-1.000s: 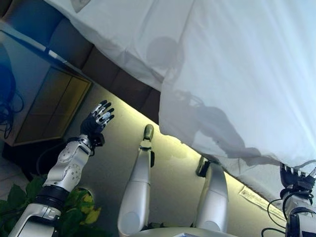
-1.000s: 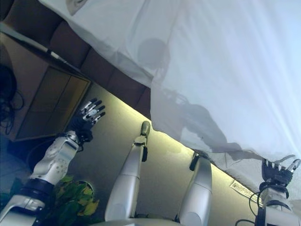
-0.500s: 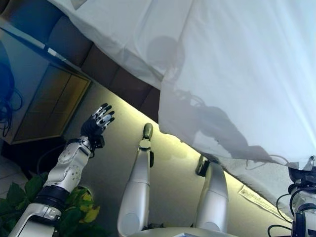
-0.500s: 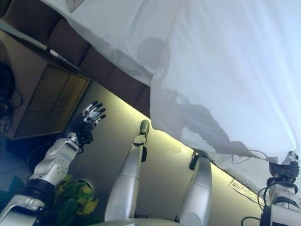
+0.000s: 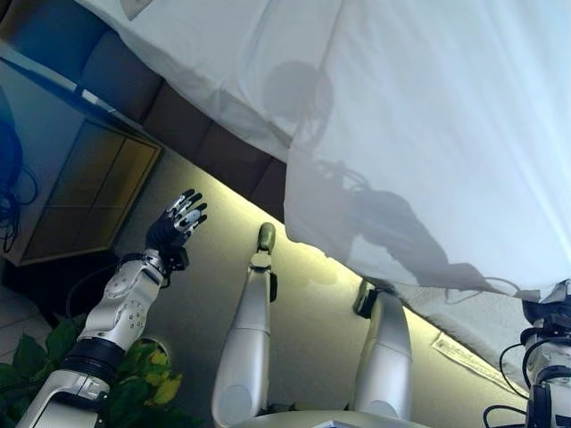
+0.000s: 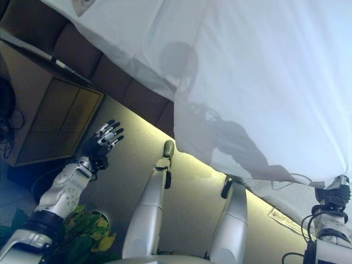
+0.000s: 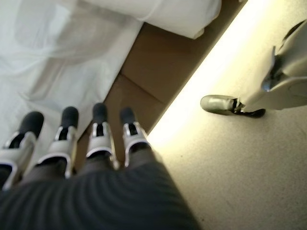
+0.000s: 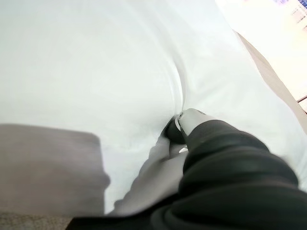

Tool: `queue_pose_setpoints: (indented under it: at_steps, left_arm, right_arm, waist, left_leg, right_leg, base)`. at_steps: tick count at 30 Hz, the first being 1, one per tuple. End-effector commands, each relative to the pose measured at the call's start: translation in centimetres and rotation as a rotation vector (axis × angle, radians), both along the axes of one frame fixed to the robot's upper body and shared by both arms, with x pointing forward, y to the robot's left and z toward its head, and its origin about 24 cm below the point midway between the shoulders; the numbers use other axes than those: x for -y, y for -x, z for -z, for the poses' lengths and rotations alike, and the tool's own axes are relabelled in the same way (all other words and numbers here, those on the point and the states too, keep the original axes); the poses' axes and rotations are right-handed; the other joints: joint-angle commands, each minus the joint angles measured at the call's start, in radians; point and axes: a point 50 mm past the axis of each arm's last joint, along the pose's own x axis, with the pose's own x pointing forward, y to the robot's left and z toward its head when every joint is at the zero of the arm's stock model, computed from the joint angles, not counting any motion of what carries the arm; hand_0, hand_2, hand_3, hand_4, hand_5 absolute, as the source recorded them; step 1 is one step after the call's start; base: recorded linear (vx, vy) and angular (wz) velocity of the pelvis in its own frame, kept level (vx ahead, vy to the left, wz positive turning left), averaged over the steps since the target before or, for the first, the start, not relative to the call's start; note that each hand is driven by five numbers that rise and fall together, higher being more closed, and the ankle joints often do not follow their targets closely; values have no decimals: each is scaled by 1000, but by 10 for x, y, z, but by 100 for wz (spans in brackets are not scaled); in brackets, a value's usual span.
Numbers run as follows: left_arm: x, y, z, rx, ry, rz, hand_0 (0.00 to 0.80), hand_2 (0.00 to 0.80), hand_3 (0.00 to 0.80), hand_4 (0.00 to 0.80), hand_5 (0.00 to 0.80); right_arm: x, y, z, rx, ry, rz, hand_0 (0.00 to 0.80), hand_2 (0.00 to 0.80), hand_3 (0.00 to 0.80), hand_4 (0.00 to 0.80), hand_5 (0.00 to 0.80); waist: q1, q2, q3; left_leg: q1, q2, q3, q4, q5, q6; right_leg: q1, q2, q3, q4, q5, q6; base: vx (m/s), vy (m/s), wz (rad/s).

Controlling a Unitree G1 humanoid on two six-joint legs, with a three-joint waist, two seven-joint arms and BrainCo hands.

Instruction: Make the bed neatly

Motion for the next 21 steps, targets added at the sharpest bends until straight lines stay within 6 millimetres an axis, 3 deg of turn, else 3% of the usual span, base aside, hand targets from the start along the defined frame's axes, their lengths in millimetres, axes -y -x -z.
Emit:
queue_pose_setpoints:
  at_steps: [1, 9, 14, 21]
  left_arm:
    - [-12, 1, -4, 54, 41, -64, 0, 0, 0, 0, 0]
    - [-8, 1, 4, 15, 50, -67, 0, 0, 0, 0, 0]
    - [-9, 4, 15, -35, 47, -94, 0, 0, 0, 0, 0]
    - [5, 16, 47, -142, -82, -124, 0, 0, 0, 0, 0]
  right_arm:
    - [9, 42, 15, -78, 49, 61, 800, 800, 800, 800, 800]
    - [-4, 36, 19, -117, 200, -16, 800, 800, 800, 800, 800]
    - [-27, 37, 38, -164, 201, -93, 800, 800, 800, 800, 800]
    - [-89, 17, 58, -154, 188, -310, 800, 800, 800, 800, 800]
  waist:
    - [-21, -4, -46]
    - [-28, -28, -82]
    - [-27, -54, -109]
    - [-45, -79, -170]
  left_leg:
    - [73, 50, -13, 93, -120, 2]
    - [248, 64, 2, -57, -96, 1]
    - [362, 81, 9, -128, -91, 4]
    - [550, 108, 22, -248, -78, 13]
  right_leg:
    - [2, -5, 29, -278, 334, 23]
    - [168, 9, 2, -418, 363, 47]
    - [278, 8, 0, -480, 368, 62]
    - [461, 27, 5, -609, 397, 69]
  base:
    - [73, -21, 4]
    - [69, 7, -5]
    - [103, 8, 5]
    - [125, 22, -5]
